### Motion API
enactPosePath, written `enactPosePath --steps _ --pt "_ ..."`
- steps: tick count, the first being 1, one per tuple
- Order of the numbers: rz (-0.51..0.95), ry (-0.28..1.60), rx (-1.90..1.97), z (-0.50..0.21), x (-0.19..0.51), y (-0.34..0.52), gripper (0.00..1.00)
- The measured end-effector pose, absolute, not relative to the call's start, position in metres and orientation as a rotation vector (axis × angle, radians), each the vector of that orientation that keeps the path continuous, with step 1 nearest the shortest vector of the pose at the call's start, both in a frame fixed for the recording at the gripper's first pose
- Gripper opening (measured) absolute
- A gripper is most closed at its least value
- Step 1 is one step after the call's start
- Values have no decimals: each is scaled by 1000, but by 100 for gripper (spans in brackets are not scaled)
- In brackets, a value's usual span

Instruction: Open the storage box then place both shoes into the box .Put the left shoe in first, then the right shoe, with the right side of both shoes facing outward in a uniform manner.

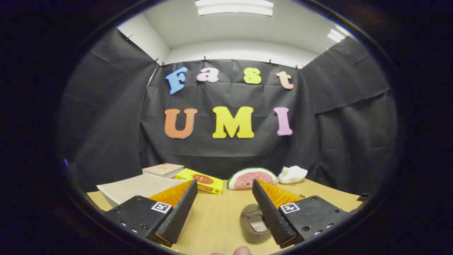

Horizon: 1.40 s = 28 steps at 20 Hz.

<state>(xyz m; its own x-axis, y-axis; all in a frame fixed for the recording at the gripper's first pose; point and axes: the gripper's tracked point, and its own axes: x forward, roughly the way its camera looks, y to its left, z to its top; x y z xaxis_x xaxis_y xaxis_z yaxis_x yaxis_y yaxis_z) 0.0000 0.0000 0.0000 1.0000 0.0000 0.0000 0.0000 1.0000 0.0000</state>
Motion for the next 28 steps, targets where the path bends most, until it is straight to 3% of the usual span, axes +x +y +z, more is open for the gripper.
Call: enactPosePath --steps 18,28 --pt "6 29 -2 -12 6 7 95" --pt "96 36 19 -15 19 32 95"
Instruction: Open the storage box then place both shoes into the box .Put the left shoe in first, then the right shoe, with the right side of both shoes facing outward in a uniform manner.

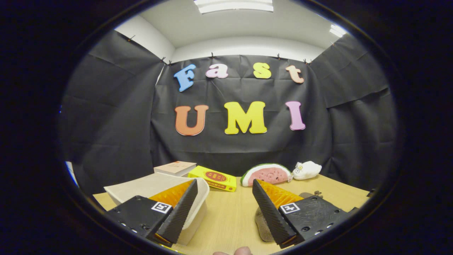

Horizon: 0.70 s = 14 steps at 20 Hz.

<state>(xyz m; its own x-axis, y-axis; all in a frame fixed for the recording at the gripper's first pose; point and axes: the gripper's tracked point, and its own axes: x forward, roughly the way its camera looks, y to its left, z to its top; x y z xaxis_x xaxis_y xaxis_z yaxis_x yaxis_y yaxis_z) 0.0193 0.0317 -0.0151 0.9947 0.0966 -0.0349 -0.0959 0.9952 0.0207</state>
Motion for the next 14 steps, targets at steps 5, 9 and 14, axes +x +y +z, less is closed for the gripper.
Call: enactPosePath --steps 5,9,14 --pt "201 88 122 -30 38 53 95" --pt "330 206 287 -64 48 90 95" --pt "375 345 443 -96 61 105 95"
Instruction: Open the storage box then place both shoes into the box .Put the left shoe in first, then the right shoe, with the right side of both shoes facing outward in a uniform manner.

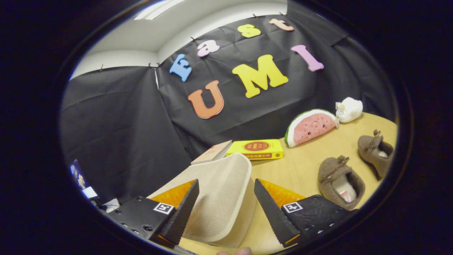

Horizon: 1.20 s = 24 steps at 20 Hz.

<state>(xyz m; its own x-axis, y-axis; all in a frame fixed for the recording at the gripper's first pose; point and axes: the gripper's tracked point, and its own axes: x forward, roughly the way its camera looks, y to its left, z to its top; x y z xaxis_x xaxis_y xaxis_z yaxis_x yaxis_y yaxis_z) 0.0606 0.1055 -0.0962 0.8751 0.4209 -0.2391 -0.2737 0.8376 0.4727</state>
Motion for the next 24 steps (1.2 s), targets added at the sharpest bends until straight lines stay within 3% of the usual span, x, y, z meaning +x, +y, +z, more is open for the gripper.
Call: enactPosePath --steps 14,16,17,18,24 --pt "476 562 807 -121 76 136 96" --pt "477 560 790 -115 74 136 80" --pt "481 547 786 -110 73 130 81" --pt "476 553 780 -112 73 133 74" --pt "495 554 761 -101 70 132 69"
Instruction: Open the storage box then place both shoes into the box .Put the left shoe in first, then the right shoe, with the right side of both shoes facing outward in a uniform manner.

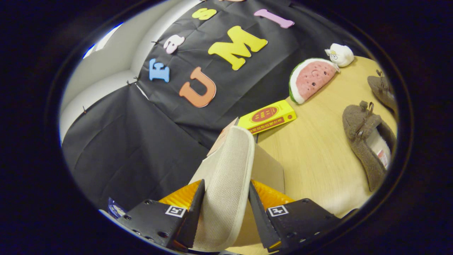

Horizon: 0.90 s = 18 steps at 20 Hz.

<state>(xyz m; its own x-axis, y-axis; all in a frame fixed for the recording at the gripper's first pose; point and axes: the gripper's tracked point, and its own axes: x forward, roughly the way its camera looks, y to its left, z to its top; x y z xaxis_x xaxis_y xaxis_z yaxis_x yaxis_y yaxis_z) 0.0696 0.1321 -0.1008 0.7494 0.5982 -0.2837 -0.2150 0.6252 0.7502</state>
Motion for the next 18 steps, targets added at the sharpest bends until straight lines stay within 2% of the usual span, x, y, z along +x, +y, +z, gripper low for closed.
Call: enactPosePath --steps 2,6,8,10,18 --pt "484 532 753 -92 74 128 68" --pt "450 485 737 -64 84 121 10" --pt "467 502 680 -55 84 135 10" --pt "479 486 654 -45 85 142 1" --pt "558 423 524 39 74 199 1"
